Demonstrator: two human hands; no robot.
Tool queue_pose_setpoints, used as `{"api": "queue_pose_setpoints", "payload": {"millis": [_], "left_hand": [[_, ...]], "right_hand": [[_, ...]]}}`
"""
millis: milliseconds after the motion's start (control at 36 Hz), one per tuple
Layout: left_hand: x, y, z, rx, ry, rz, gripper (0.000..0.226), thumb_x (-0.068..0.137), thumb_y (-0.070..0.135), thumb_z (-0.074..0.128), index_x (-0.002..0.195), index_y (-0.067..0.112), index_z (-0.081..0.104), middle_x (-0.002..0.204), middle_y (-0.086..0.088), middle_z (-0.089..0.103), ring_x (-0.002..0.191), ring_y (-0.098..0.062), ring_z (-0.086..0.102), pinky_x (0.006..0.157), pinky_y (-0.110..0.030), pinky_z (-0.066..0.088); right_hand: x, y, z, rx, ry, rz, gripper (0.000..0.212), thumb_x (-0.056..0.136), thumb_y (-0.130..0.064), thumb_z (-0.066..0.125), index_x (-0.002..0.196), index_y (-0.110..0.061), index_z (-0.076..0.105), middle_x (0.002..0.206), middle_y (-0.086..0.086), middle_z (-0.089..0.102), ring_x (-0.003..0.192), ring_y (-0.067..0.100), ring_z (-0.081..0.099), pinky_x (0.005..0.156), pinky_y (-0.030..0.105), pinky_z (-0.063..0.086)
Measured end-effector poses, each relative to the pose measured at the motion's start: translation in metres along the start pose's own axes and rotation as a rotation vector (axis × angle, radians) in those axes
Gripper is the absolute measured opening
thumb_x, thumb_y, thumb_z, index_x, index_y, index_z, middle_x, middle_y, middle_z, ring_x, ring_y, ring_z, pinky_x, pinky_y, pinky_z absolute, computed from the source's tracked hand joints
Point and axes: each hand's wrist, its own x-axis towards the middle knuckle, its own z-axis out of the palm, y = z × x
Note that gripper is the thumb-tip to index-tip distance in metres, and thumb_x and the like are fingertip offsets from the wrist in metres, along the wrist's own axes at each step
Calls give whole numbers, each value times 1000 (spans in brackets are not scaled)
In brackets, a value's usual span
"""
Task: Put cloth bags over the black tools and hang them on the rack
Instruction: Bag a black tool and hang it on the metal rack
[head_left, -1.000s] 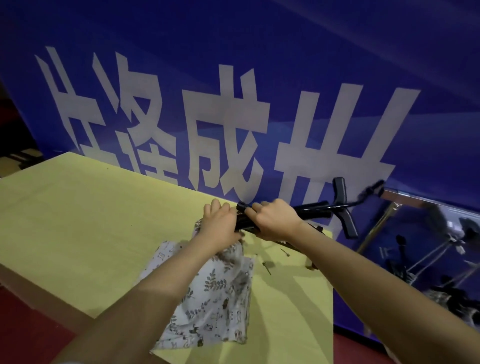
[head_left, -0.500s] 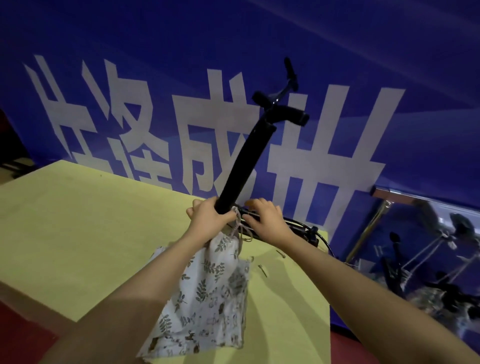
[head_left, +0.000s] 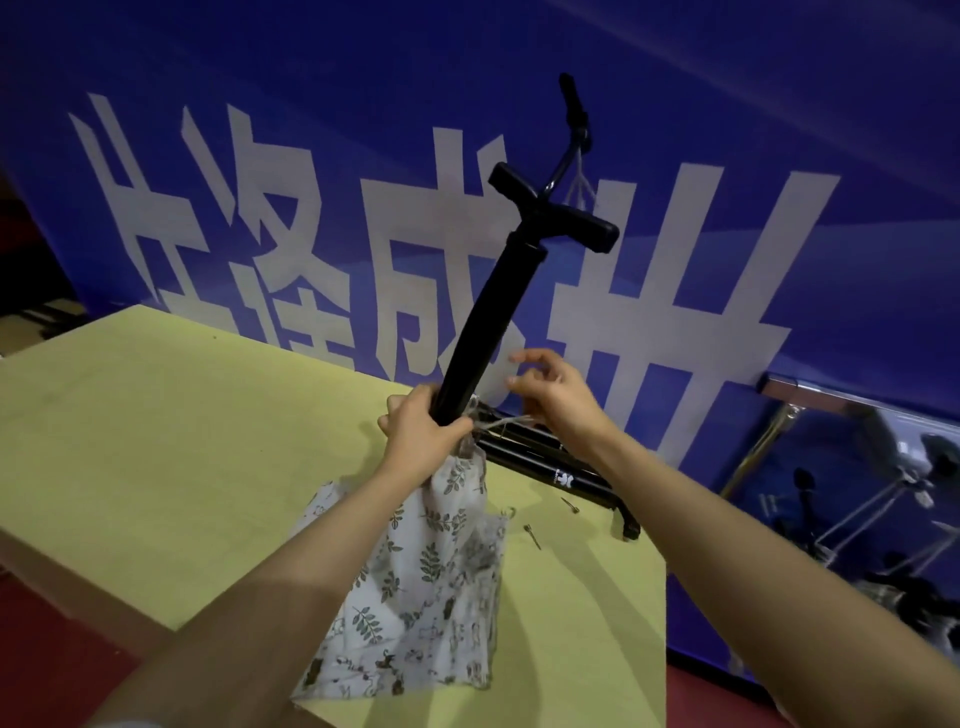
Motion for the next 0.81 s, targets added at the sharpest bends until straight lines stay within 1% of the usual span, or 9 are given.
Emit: {"api": "queue_pose_setpoints", "payload": {"millis": [139, 194, 250, 306, 417, 528, 611, 694, 806], "left_hand": [[-2, -6, 9, 85, 12, 111, 13, 79, 23, 63, 85, 20, 51, 80, 6, 48, 97, -19, 31, 81, -34, 26], [0, -9, 13, 124, -10, 126, 17, 81, 27, 62, 93, 18, 54, 90, 5, 50, 101, -21, 34, 80, -32, 25], [3, -11, 14, 197, -58, 128, 25, 84, 32, 60, 104, 18, 54, 100, 4, 50, 104, -23, 36, 80, -31, 26], [7, -14, 14, 317, -126, 138, 39, 83, 36, 63, 117, 21, 50, 117, 3, 49, 108, -25, 38, 83, -34, 28], [10, -23, 8, 463, -333, 94, 87, 69, 39, 76, 140, 30, 27, 136, 5, 33, 118, -29, 45, 94, -45, 42], [7, -33, 3, 332, -447, 74, 98, 75, 9, 73, 149, 28, 13, 132, -6, 34, 117, -31, 51, 94, -40, 48], [10, -33, 0, 247, -462, 50, 97, 76, 4, 73, 150, 25, 15, 136, -9, 36, 125, -30, 45, 98, -35, 43], [12, -27, -5, 102, -455, 36, 91, 74, 1, 74, 148, 21, 25, 146, -8, 36, 135, -26, 38, 104, -35, 41], [15, -13, -13, -179, -394, 8, 75, 79, -7, 65, 144, 18, 36, 147, -1, 40, 132, -18, 40, 98, -28, 42]], "right_hand": [[-5, -22, -1, -120, -178, -97, 53, 85, -23, 68, 133, -24, 45, 91, -3, 58, 74, -2, 58, 62, 13, 44], [-4, -24, 4, -130, -79, -132, 43, 88, -26, 65, 128, -21, 50, 93, 0, 61, 73, -2, 59, 62, 14, 46], [-4, -20, 6, -135, 33, -141, 38, 87, -29, 66, 123, -19, 55, 101, 11, 64, 88, 15, 64, 73, 28, 55], [-5, -13, 8, -148, 64, -133, 34, 87, -28, 66, 119, -19, 58, 112, 19, 64, 104, 29, 63, 85, 39, 55], [-9, 0, 13, -139, 108, -101, 24, 87, -28, 67, 110, -26, 59, 116, 28, 60, 106, 37, 59, 91, 45, 51], [-12, 8, 12, -114, 105, -39, 25, 87, -21, 68, 110, -19, 60, 109, 25, 65, 91, 30, 67, 75, 36, 57], [-14, 11, 14, -108, 114, -32, 27, 87, -22, 68, 111, -13, 60, 96, 16, 67, 79, 20, 64, 59, 25, 51], [-11, 12, 14, -154, 134, -67, 20, 84, -24, 70, 103, -21, 62, 102, 6, 70, 86, 13, 66, 66, 17, 51], [-6, 20, 15, -325, 157, -76, 25, 77, -33, 76, 98, -22, 68, 107, 7, 63, 96, 18, 62, 80, 27, 50]]}}
